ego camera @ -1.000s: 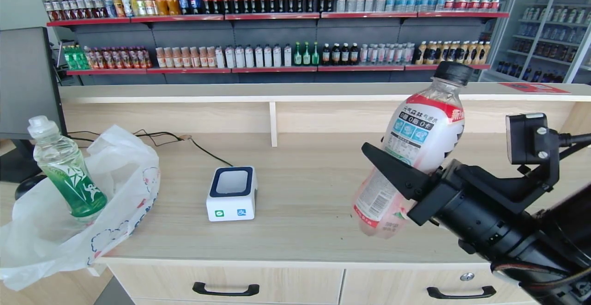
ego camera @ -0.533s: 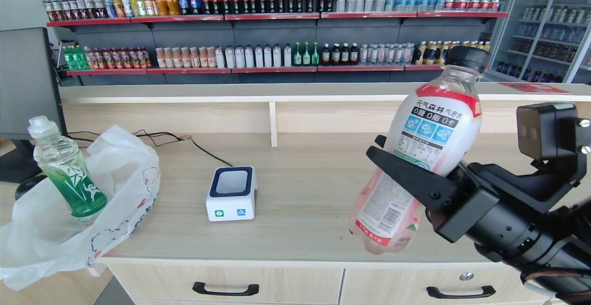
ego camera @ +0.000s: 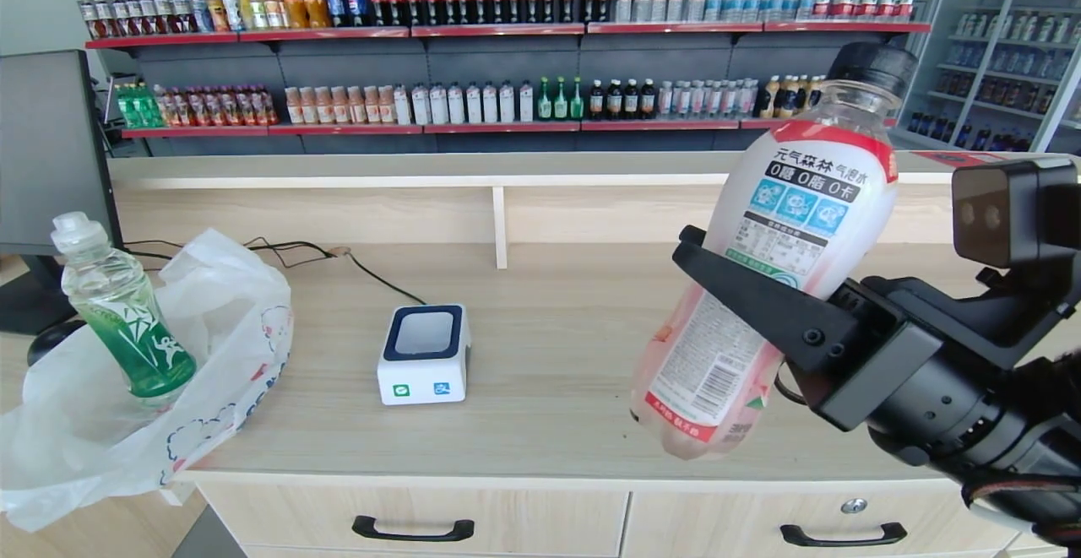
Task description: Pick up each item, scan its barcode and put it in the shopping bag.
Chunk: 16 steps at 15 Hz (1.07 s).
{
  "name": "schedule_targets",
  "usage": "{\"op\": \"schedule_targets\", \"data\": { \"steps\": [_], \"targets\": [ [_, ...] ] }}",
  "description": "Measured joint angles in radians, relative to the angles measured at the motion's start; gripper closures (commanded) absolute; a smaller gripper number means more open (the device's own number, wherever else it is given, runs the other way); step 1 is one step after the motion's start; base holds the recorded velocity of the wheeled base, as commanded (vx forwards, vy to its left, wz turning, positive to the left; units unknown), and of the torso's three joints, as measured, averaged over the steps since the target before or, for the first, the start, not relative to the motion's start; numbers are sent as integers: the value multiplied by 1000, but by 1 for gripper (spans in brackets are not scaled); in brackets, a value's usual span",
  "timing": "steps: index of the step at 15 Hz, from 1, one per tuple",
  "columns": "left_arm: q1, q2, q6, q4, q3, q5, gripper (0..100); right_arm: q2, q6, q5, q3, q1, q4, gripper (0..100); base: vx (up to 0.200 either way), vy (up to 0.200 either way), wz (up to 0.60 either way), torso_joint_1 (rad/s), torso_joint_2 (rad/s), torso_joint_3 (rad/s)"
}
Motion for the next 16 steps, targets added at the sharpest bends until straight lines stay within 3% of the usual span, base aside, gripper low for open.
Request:
{"op": "schedule_targets", "data": {
  "steps": [3,6,16],
  "targets": [
    [0,0,0,0,0,0,0,4,37,11,-43,1,0,100,0,0,0,0,0,0],
    [1,0,0,0,0,0,0,10,44,122,-81,0,0,100,0,0,0,0,0,0],
    [0,0,0,-1,0,0,0,40,59,196,-99,-11,0,100,0,0,0,0,0,0]
  ]
}}
